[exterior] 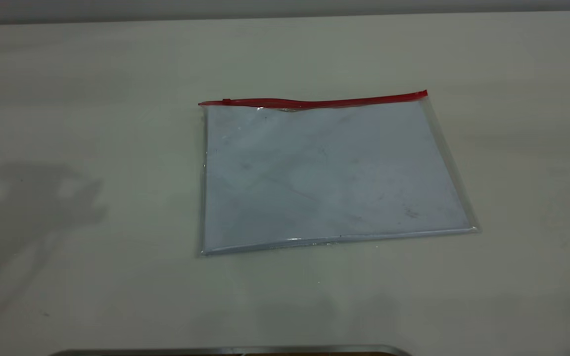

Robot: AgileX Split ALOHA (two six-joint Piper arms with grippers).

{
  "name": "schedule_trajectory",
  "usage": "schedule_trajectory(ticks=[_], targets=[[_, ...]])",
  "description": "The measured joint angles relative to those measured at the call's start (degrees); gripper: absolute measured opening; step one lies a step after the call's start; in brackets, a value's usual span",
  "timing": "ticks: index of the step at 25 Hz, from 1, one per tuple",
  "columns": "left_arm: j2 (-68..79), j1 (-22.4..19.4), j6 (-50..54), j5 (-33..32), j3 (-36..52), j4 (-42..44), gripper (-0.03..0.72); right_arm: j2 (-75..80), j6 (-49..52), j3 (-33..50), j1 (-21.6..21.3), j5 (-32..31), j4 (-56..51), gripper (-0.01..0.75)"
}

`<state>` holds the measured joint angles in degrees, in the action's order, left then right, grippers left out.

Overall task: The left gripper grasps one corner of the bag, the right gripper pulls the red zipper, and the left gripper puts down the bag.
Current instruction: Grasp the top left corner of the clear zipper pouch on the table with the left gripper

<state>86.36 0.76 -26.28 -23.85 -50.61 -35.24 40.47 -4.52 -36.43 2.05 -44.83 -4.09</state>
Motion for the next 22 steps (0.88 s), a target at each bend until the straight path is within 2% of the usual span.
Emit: schedule_trajectory(ticks=[5,10,17,22], targets=[[13.0,0.0,-15.8,0.9,-5.8,-13.3,0.582,7.8,0.0,0.0,0.0,6.3,-0.2,0.584],[23.5,0.0,-29.7,-0.8,-9.1,-26.2,0.582,16.8,0.0,0.0,0.0,11.4,-0.4,0.584],[35.6,0.0,-49.4,-3.5,-11.3,-43.9,0.582,26.0,0.0,0.0,0.0,15.5,-0.6,0.584],[42.6,0.2,-59.3,-6.3,-13.3,-54.1,0.582,28.0,0.1,0.0,0.0,16.7,-0.6,0.584]])
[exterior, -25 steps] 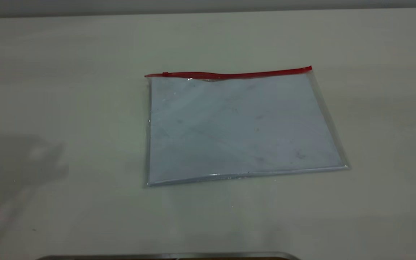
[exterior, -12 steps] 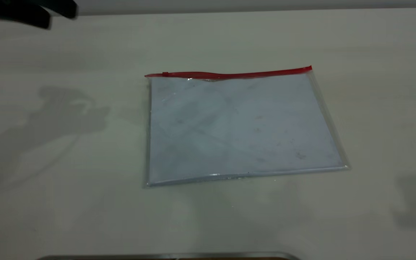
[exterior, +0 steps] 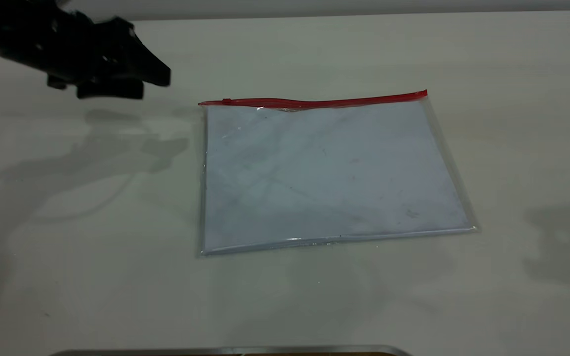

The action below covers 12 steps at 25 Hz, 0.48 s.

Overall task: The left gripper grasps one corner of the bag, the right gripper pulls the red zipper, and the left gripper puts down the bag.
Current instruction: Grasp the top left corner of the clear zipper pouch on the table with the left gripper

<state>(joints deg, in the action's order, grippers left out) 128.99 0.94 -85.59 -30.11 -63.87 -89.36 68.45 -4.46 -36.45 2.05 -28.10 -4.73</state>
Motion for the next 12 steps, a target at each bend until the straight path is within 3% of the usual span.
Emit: schedule_trajectory(ticks=[12], targets=[[10.7,4.8,-4.6,-0.3,-6.1,-4.6,0.582,0.0,0.0,-0.3,0.0,0.8,0.1,0.584]])
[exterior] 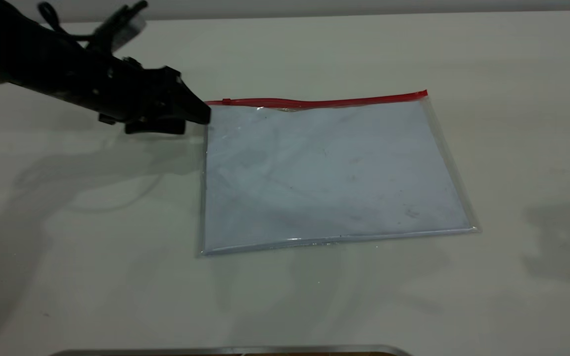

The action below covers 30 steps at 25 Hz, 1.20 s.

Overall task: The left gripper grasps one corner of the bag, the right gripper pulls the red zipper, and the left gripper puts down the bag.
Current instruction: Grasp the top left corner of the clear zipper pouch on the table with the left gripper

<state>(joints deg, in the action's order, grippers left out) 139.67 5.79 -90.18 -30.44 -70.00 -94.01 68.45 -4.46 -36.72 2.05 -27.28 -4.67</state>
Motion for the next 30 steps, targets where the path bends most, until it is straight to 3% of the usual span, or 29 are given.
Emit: schedule_trajectory(ticks=[7,16,18,20,23,24,27,30], targets=[[3.1,1.2,-1.1,-0.2,-3.2,-0.5,0.582,0.0,0.0,0.0,0.0,0.0,0.4,0.584],[5.6,2.5,-4.0,-2.2,-3.5,-7.2,0.553,0.0,0.0,0.0,0.0,0.0,0.4,0.584],[5.7,2.5,-4.0,-2.5,-3.5,-7.3,0.482,0.0,0.0,0.0,0.0,0.0,0.4,0.584],[5.7,2.5,-4.4,-2.5,-3.5,-7.5,0.363,0.0,0.0,0.0,0.0,0.0,0.4,0.584],[5.7,2.5,-7.1,-2.6,-3.5,-7.5,0.113,0.0,0.0,0.0,0.0,0.0,0.4,0.584],[5.7,2.5,-8.6,-3.1,-3.6,-7.4,0.072,0.0,0.0,0.0,0.0,0.0,0.4,0.584],[5.3,2.5,-12.5,-4.1,-5.0,-4.4,0.053,0.0,-0.6,0.0,0.0,0.0,0.4,0.584],[3.6,2.5,-14.3,-5.7,-8.1,5.7,0.053,0.0,-2.0,0.0,0.0,0.8,0.3,0.584]])
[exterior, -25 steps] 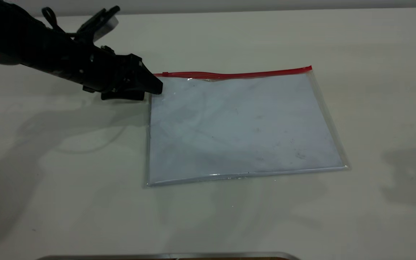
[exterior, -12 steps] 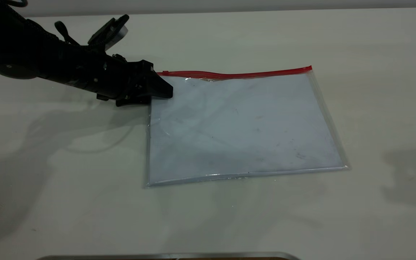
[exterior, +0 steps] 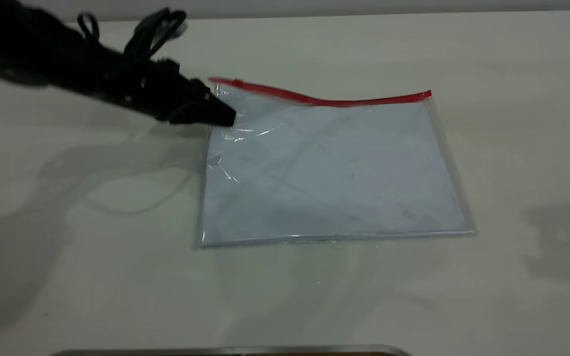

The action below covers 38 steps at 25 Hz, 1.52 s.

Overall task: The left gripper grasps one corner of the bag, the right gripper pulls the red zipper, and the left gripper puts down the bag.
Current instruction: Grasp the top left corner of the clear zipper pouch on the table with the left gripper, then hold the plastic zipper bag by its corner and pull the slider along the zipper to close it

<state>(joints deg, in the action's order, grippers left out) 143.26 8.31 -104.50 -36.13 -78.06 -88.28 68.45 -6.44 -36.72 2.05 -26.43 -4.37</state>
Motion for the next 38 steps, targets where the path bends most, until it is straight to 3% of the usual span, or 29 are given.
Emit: schedule_trajectory(ticks=[6,11,17,28,38], targets=[[-4.2,0.1,-0.4,-8.6,-10.0,24.3,0.053,3.2,-6.3,-0.1,0.0,5.8,-3.3,0.584],[-4.3,0.1,-3.9,-17.5,-17.9,34.1,0.053,11.6,-12.2,-3.4,0.0,6.8,-8.5,0.584],[-4.3,0.1,-14.9,-22.7,-22.8,35.5,0.053,22.5,-23.1,-12.3,3.5,5.7,-14.7,0.584],[-4.3,0.3,-16.4,-22.9,-23.4,35.5,0.053,43.0,-49.4,-31.1,18.4,2.5,-31.6,0.584],[-4.3,1.5,-16.4,-22.9,-23.4,35.5,0.053,54.0,-74.6,-43.1,19.7,-5.9,-56.9,0.584]])
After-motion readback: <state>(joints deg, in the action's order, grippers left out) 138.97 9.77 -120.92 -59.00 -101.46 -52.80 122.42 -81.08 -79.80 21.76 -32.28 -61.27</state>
